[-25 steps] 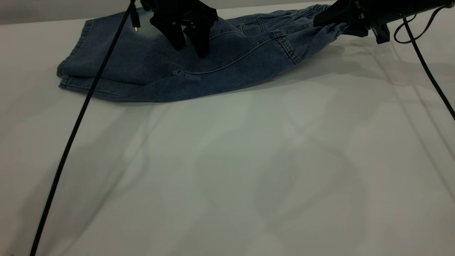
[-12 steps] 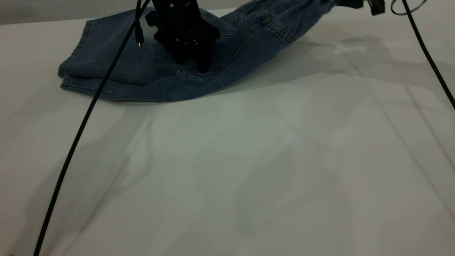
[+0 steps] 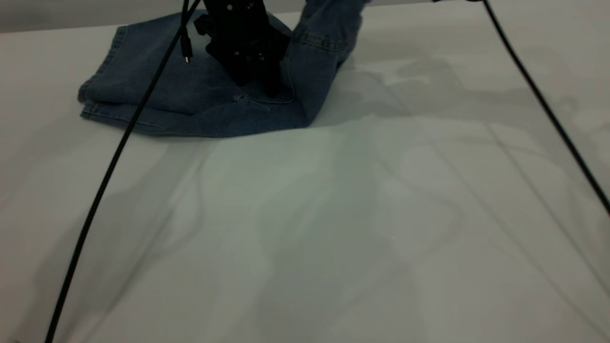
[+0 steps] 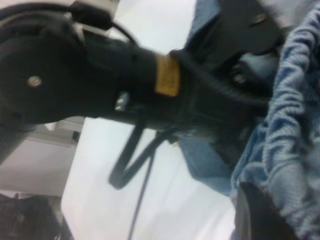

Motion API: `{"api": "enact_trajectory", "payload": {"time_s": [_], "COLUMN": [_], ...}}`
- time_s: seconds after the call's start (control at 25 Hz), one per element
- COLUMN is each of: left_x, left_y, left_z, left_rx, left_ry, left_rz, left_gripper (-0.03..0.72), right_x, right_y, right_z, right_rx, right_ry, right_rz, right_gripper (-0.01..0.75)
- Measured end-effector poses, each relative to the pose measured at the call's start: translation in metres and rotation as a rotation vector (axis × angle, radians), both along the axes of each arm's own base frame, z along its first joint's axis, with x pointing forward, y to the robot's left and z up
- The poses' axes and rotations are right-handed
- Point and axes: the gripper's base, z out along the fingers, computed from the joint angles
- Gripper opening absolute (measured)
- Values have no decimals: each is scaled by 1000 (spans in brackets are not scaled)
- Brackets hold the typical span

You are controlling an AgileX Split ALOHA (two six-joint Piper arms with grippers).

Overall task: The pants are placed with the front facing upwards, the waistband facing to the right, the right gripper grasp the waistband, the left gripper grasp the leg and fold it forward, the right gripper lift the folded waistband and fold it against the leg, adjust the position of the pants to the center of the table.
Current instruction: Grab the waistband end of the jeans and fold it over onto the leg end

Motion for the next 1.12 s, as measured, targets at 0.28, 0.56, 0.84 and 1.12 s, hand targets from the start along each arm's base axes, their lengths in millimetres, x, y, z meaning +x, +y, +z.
{"api": "enact_trajectory", "payload": {"time_s": [0.28,0.56,0.84,1.12], "left_x": [-1,12,19,29], "left_y": [0,-2,17,46], "left_z": [10,74,90,91], "left_rx": [13,-36,111,137], "left_ry": [35,-128,-215,-223], "left_rz": [-6,-7,29,118], "left_gripper": [493,493,493,493], "right_x": [1,1,1,2], "right_y": [1,0,0,0], "right_z": [0,-2,-2,-3], "right_rx": [-2,-17,-22,-30], "right_ry": [-1,-3,-4,-5], "right_rz": [-15,-19,-16,-20], "right_gripper": [98,98,98,98]}}
